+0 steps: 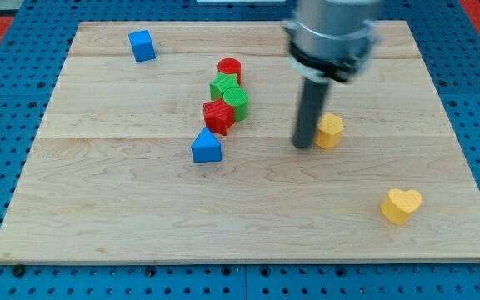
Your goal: Move the yellow hexagon closely the yellow heart
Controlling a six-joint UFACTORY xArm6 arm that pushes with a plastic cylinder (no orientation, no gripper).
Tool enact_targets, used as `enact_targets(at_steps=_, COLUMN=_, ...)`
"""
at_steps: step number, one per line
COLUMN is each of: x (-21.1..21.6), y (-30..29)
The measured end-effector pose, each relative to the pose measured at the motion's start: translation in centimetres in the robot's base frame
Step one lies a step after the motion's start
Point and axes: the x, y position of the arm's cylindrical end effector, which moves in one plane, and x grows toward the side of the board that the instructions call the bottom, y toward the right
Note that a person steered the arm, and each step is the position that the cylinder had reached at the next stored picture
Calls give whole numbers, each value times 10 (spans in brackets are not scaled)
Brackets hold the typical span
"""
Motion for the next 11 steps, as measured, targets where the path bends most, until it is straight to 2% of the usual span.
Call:
enact_targets(at_steps=1, x=-23, y=30)
enact_targets(at_steps=2, x=35, y=67)
enact_targets(at_steps=3, x=18, y=76)
enact_targets(at_steps=4, x=-24, y=88)
enact_targets(at_steps=5, x=47, y=110)
enact_targets(at_steps=6, x=79, y=112)
enact_targets(at_steps=7, x=56, y=97)
enact_targets(at_steps=8, x=41, y=142)
enact_targets(at_steps=9, x=117, y=225)
enact_targets(at_steps=10, x=183, y=208)
enact_targets(at_steps=11, x=184, y=147)
